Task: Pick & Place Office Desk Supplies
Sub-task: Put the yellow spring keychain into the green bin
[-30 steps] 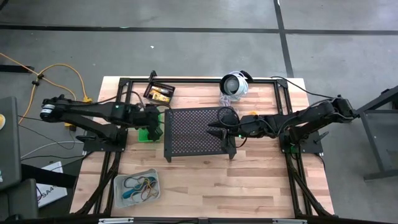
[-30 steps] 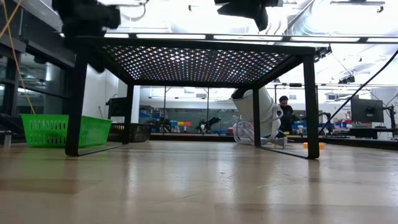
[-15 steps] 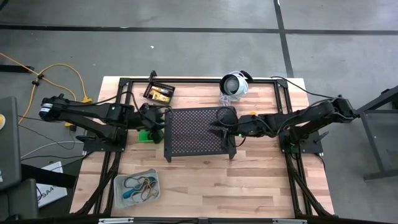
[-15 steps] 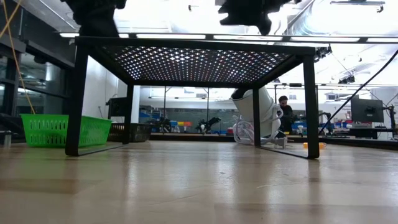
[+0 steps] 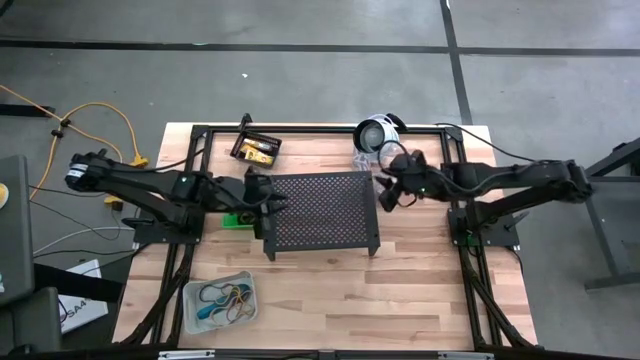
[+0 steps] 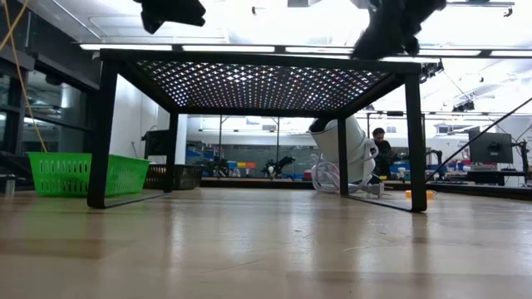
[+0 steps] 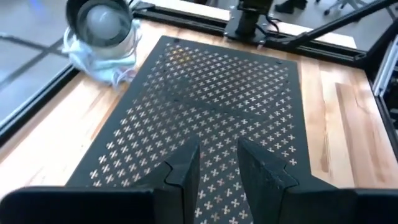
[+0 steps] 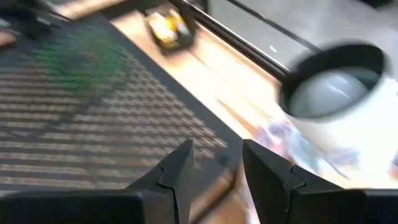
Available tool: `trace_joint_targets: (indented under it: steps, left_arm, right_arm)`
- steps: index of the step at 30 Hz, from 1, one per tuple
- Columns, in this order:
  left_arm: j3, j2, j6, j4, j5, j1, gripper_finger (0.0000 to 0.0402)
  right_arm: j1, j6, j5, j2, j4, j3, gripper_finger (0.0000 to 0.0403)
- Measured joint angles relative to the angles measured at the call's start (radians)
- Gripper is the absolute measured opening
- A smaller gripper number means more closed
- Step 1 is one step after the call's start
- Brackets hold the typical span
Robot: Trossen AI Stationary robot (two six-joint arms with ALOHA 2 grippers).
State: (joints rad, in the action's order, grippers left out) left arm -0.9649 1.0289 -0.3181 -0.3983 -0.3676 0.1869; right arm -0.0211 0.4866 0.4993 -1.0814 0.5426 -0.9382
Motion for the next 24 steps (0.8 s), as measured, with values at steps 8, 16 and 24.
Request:
trace_joint_targets:
  steps: [8,16,24]
  left_arm:
    - [0.000,0.061,0.034,0.067,0.002,0.013,0.0104]
    - [0.000,0.084,0.025,0.069,0.001,0.013,0.0104]
    - [0.000,0.085,0.023,0.067,0.001,0.013,0.0104]
  right_arm:
    - [0.121,0.041,0.002,-0.009,0.185,0.006,0.0124]
    - [0.224,0.131,-0.001,-0.011,0.265,0.068,0.0124]
    - [0.311,0.228,-0.019,-0.011,0.294,0.190,0.0124]
